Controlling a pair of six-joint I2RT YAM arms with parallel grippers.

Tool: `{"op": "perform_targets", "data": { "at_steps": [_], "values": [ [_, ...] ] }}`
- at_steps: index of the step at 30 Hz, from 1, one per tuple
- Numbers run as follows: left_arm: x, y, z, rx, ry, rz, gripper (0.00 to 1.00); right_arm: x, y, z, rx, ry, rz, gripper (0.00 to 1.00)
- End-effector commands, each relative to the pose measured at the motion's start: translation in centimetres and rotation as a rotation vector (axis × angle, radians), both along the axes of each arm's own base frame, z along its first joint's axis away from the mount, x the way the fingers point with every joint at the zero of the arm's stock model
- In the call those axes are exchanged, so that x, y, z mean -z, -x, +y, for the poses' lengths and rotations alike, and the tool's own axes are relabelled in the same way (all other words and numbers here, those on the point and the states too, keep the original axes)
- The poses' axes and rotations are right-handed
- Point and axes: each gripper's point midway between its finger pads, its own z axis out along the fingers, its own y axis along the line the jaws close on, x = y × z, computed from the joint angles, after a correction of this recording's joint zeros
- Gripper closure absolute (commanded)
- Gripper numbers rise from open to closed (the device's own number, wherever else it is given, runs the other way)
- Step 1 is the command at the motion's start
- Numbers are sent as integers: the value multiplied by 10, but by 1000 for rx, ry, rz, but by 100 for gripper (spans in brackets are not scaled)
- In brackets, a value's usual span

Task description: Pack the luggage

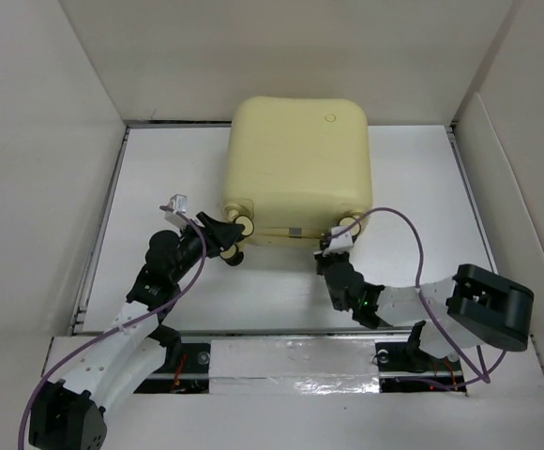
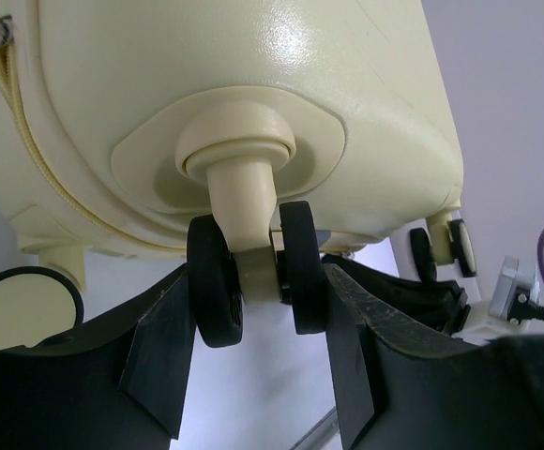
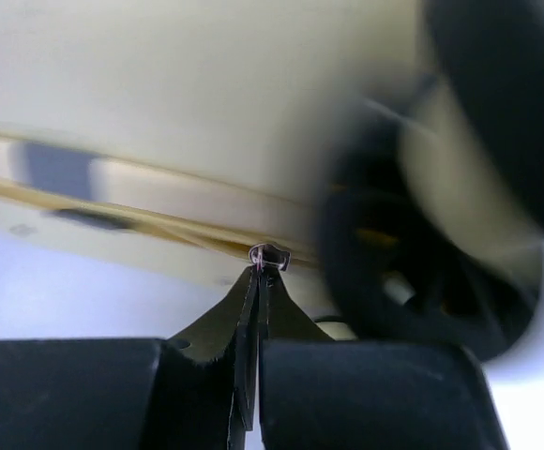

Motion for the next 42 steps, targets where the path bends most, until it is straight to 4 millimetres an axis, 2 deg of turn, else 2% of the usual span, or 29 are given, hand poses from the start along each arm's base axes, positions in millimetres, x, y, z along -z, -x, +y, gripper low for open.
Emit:
{"op": "perform_targets", "data": {
  "at_steps": [1, 2, 4, 5, 7, 9, 14, 15, 17, 18, 20, 22, 23, 25, 26, 27, 28, 31, 32, 33, 34, 35, 36, 37, 38, 39, 40, 41, 42],
  "values": [
    [-33, 33, -34, 254, 87, -133, 100, -72, 5, 104, -340, -240, -69, 100],
    [-34, 35, -36, 268, 92, -140, 100, -55, 5, 114, -372, -207, -54, 100],
    [-33, 37, -37, 280, 102, -144, 100, -48, 14, 147, -509, -204, -20, 100],
    [-33, 37, -38, 283, 103, -145, 100, -46, 12, 152, -508, -195, -5, 100],
    [-35, 38, -39, 295, 106, -148, 100, -48, 23, 181, -637, -192, 31, 100],
    [-41, 39, -41, 312, 117, -164, 100, -39, 38, 202, -741, -179, 76, 100],
    [-65, 45, -45, 351, 164, -221, 100, -54, 66, 229, -937, -247, 97, 100],
    [-72, 47, -46, 361, 175, -234, 100, -64, 82, 240, -1046, -264, 93, 100],
    [-82, 50, -48, 385, 200, -244, 100, -64, 94, 250, -1113, -292, 99, 100],
    [-91, 52, -49, 394, 211, -262, 100, -76, 98, 256, -1149, -332, 66, 100],
    [-102, 56, -48, 406, 225, -287, 100, -74, 98, 267, -1189, -372, 80, 100],
    [-113, 59, -47, 407, 233, -308, 100, -102, 100, 284, -1271, -440, 24, 100],
    [-114, 60, -47, 411, 231, -304, 100, -90, 97, 294, -1272, -446, 49, 100],
    [-119, 63, -46, 414, 237, -314, 100, -108, 90, 308, -1269, -512, 21, 100],
    [-119, 64, -46, 411, 239, -314, 100, -100, 84, 311, -1241, -535, 42, 100],
    [-117, 65, -45, 411, 240, -309, 100, -109, 81, 312, -1229, -584, 17, 100],
    [-117, 66, -45, 410, 243, -310, 100, -113, 78, 309, -1225, -636, 37, 100],
    [-109, 64, -44, 396, 236, -303, 100, -115, 62, 273, -1146, -690, 19, 100],
    [-106, 62, -43, 388, 232, -295, 100, -87, 62, 254, -1112, -650, 76, 100],
    [-102, 61, -44, 387, 229, -286, 100, -78, 59, 238, -1080, -629, 96, 100],
    [-97, 59, -45, 386, 223, -273, 100, -91, 58, 218, -1063, -629, 71, 100],
    [-95, 58, -46, 389, 220, -272, 100, -84, 41, 194, -1008, -610, 74, 100],
    [-92, 57, -46, 392, 217, -264, 100, -49, 48, 169, -990, -551, 169, 100],
    [-84, 52, -49, 398, 209, -238, 100, -63, 46, 149, -975, -548, 133, 100],
    [-79, 52, -52, 415, 204, -225, 100, -57, 43, 132, -949, -527, 145, 100],
    [-79, 55, -57, 439, 210, -228, 100, -30, 34, 109, -898, -466, 246, 100],
    [-71, 53, -65, 452, 204, -204, 100, -38, 33, 94, -889, -405, 214, 100],
    [-69, 49, -70, 434, 189, -208, 100, -33, 31, 84, -858, -360, 233, 100],
    [-72, 62, -89, 495, 164, -235, 100, -11, 27, 67, -772, -293, 329, 100]
  ]
}}
